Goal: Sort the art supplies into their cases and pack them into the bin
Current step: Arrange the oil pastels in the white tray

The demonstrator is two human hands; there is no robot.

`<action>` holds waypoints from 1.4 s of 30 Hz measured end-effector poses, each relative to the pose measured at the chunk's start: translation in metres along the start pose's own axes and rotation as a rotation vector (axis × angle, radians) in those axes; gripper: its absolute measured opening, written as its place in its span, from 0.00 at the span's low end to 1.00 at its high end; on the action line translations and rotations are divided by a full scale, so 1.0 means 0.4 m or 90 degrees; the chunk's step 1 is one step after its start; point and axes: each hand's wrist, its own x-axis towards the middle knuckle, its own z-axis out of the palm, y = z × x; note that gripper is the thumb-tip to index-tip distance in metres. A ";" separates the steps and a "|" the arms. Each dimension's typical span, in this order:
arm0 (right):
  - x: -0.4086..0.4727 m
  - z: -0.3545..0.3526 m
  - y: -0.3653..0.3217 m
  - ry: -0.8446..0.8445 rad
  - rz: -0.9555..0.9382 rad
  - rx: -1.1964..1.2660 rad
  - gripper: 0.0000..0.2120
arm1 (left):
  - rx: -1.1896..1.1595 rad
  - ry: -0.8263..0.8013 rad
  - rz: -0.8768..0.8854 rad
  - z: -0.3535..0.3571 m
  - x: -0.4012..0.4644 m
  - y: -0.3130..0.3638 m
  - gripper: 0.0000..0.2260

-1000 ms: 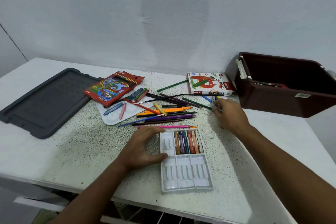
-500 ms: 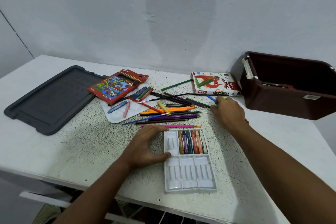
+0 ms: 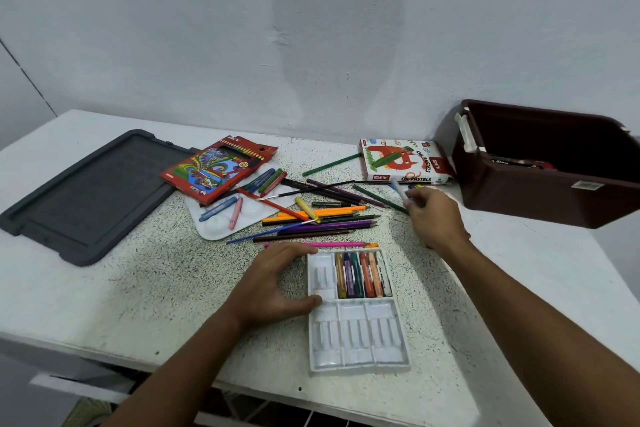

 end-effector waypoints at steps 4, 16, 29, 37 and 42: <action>-0.034 -0.014 -0.007 -0.015 -0.157 0.027 0.08 | 0.000 -0.003 0.003 -0.001 0.000 0.002 0.29; -0.178 0.057 -0.024 -0.138 -0.540 -0.093 0.13 | 0.006 0.009 0.015 -0.001 0.000 0.002 0.28; -0.208 0.103 -0.041 -0.186 -0.594 -0.113 0.12 | 0.000 0.022 0.007 0.000 -0.002 0.005 0.29; -0.220 0.095 -0.039 -0.239 -0.538 -0.068 0.15 | 0.001 0.026 0.018 0.000 -0.003 0.004 0.29; -0.230 0.089 -0.033 -0.276 -0.530 -0.097 0.22 | -0.001 0.026 0.020 -0.001 -0.003 0.002 0.30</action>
